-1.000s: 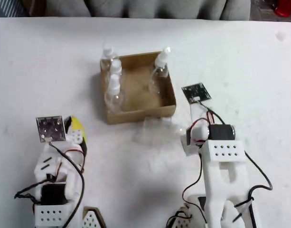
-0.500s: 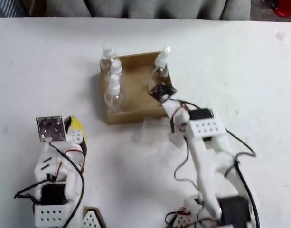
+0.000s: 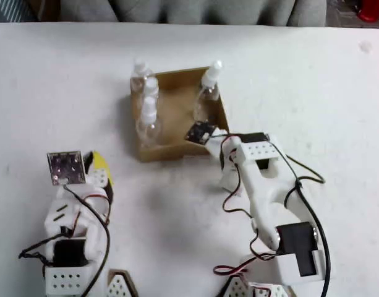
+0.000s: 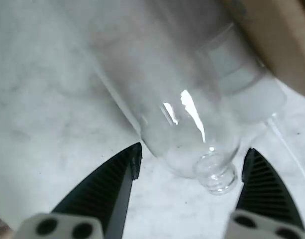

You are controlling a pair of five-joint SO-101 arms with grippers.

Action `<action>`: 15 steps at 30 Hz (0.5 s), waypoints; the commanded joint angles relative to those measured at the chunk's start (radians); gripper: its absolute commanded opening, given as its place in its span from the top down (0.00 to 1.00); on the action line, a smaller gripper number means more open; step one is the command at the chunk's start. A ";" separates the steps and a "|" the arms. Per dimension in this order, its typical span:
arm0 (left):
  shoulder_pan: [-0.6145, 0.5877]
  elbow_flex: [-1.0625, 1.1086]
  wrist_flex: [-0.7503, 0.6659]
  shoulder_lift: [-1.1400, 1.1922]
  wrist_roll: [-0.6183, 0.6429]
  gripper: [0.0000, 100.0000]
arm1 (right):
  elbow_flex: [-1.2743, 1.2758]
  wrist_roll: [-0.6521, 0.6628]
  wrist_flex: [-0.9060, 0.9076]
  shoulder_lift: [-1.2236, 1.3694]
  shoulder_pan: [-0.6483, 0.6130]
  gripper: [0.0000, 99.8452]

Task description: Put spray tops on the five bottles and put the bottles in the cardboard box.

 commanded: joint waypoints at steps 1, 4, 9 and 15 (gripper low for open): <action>-0.008 -0.002 0.000 -0.004 -0.009 0.98 | -0.043 0.052 0.022 -0.031 0.010 0.81; -0.008 -0.002 0.000 -0.004 -0.009 0.98 | -0.044 0.081 0.038 -0.042 0.004 0.93; -0.008 -0.002 0.000 -0.004 -0.009 0.98 | -0.049 0.123 0.062 -0.039 0.019 0.98; -0.008 -0.002 0.002 -0.004 -0.009 0.98 | -0.051 0.250 0.182 -0.042 0.054 0.98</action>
